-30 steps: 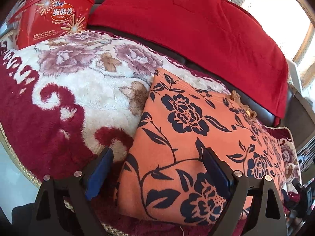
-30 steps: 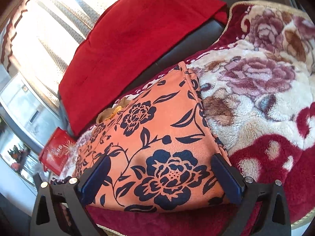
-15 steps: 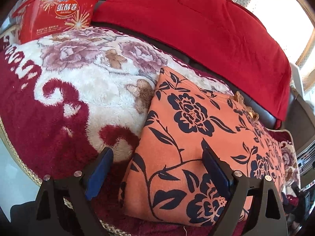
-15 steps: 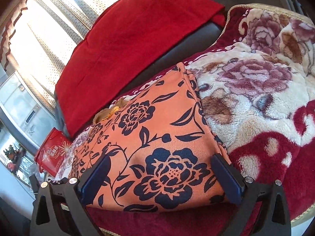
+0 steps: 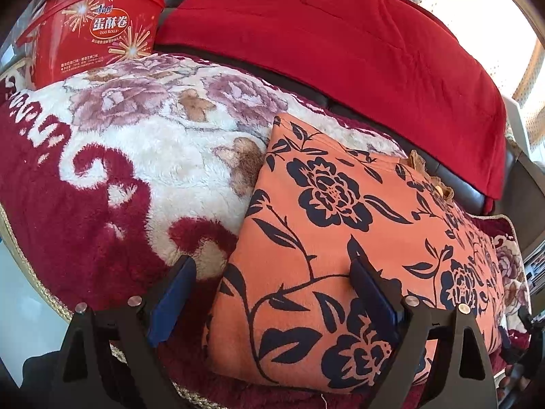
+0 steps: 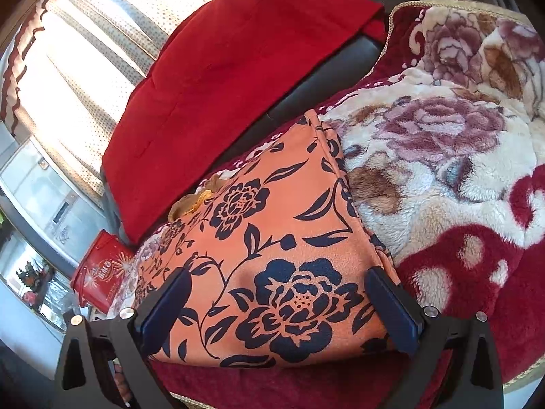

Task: Fold small clothes

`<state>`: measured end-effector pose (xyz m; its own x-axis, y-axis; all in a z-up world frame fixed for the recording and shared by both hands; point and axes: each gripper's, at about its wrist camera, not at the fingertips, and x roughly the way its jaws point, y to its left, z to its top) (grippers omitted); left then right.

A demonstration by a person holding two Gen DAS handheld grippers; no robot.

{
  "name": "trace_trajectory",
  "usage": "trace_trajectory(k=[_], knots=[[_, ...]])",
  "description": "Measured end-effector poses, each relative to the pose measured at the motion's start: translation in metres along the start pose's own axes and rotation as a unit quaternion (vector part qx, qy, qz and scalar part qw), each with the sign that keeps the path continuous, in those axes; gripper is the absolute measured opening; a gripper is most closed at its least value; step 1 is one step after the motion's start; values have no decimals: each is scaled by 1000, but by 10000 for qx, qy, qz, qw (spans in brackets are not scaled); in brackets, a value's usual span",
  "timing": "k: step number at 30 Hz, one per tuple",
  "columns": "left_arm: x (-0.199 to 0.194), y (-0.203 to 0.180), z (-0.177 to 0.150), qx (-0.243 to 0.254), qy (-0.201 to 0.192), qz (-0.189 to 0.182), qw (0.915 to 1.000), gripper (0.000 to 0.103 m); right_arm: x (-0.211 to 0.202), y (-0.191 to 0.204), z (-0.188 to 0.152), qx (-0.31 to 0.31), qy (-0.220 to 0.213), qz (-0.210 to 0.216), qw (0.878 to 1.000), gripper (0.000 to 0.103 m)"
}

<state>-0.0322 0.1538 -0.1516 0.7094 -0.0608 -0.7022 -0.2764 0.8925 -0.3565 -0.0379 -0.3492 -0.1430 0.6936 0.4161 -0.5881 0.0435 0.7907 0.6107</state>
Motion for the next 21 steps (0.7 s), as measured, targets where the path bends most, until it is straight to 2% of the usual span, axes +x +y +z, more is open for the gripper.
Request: trace_trajectory(k=[5,11,21], knots=[[0,4,2,-99,28,-89,9999,92,2,5,-1,-69,-1,-159,9999,102],[-3,1,-1,-21,7,-43,10000,92,0,2,-1,-36,14,-62,10000,102],[-6,16,1,-358,88,-381,9986,92,4,12,-4,-262,24,-417,9988,102]])
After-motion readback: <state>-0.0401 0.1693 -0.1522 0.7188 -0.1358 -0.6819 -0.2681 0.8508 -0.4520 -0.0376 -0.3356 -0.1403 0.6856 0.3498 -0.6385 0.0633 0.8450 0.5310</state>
